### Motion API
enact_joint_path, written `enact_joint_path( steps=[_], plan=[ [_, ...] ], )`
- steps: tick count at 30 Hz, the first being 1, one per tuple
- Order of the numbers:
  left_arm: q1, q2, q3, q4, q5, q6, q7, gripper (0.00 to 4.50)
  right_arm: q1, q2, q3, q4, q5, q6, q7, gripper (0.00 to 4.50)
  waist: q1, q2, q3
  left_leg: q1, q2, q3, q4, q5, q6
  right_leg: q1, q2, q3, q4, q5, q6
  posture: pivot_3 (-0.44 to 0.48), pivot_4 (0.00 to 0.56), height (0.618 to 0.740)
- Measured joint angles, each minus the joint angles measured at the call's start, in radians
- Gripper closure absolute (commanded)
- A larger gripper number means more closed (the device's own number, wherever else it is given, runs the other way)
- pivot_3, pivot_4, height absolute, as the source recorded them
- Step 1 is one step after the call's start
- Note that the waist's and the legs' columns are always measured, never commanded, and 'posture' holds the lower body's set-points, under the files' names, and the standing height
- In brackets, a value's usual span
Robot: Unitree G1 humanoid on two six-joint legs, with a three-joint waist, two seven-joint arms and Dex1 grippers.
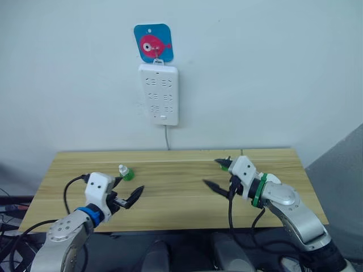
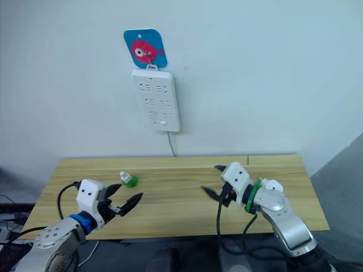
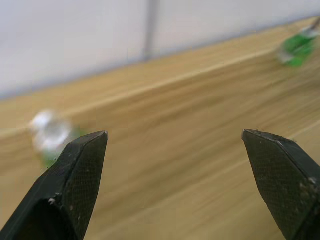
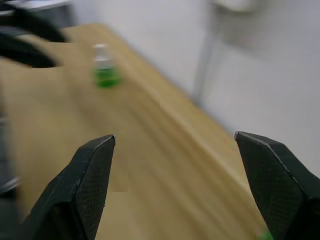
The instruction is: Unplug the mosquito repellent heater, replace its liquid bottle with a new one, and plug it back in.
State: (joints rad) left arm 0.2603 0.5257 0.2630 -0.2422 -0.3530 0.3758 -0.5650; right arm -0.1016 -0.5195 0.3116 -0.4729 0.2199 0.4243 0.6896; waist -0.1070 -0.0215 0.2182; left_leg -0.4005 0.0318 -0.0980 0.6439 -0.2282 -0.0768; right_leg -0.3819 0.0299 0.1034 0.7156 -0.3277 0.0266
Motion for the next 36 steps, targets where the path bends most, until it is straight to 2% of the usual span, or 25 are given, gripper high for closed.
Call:
enact_joint_path(
  steps=[3,5,9,12,20,27,36],
  plan=[
    [-0.046,0.039,-0.001,0.126,0.035,-0.054,-0.032,0.0,-0.031,-0.017,0.028,-0.05,0.01,0.107,0.015,0.51,0.009,-0.003,0.02,-0.001,0.0,0.001,0.0,0.0,0.0,-0.002,-0.001,0.0,0.0,0.0,0.001,-0.093,0.277,0.71],
    [-0.112,0.064,-0.002,0.235,0.047,-0.076,-0.057,0.0,-0.07,-0.016,0.029,-0.08,0.024,0.177,0.014,0.51,0.018,-0.003,0.031,-0.006,-0.001,0.001,0.0,0.0,-0.001,-0.006,-0.001,0.0,0.0,0.004,0.008,-0.102,0.294,0.71],
    [-0.224,0.098,-0.029,0.425,0.083,-0.14,-0.125,0.0,-0.103,-0.01,0.025,-0.129,0.051,0.279,0.002,0.51,0.023,-0.002,0.051,-0.012,-0.001,-0.002,0.0,-0.001,-0.003,-0.009,-0.002,-0.005,-0.002,0.006,0.01,-0.118,0.321,0.71],
    [-0.288,0.098,-0.064,0.528,0.108,-0.19,-0.155,0.0,-0.1,-0.032,0.022,-0.165,0.077,0.327,0.003,0.51,0.023,-0.002,0.065,-0.015,-0.001,-0.005,0.0,-0.002,-0.004,-0.012,-0.009,-0.008,-0.002,0.006,0.009,-0.131,0.336,0.71],
    [-0.481,0.061,-0.131,0.782,0.189,-0.348,-0.161,0.0,-0.085,-0.055,0.016,-0.232,0.109,0.4,-0.015,0.51,0.02,-0.004,0.091,-0.017,-0.002,-0.006,0.0,-0.002,-0.004,-0.012,-0.013,-0.009,-0.002,0.006,0.011,-0.144,0.354,0.71],
    [-0.553,0.034,-0.14,0.908,0.211,-0.455,-0.146,0.0,-0.077,-0.059,0.015,-0.254,0.124,0.44,-0.036,0.51,0.018,-0.002,0.096,-0.017,-0.002,-0.004,0.0,-0.002,-0.004,-0.012,-0.013,-0.008,-0.002,0.005,0.014,-0.15,0.36,0.71],
    [-0.59,0.025,-0.144,0.976,0.217,-0.511,-0.164,0.0,-0.077,-0.062,0.015,-0.259,0.137,0.447,-0.041,0.51,0.018,0.0,0.099,-0.017,-0.003,-0.004,0.0,-0.001,-0.005,-0.012,-0.013,-0.007,-0.002,0.004,0.016,-0.152,0.359,0.71]
  ],
)
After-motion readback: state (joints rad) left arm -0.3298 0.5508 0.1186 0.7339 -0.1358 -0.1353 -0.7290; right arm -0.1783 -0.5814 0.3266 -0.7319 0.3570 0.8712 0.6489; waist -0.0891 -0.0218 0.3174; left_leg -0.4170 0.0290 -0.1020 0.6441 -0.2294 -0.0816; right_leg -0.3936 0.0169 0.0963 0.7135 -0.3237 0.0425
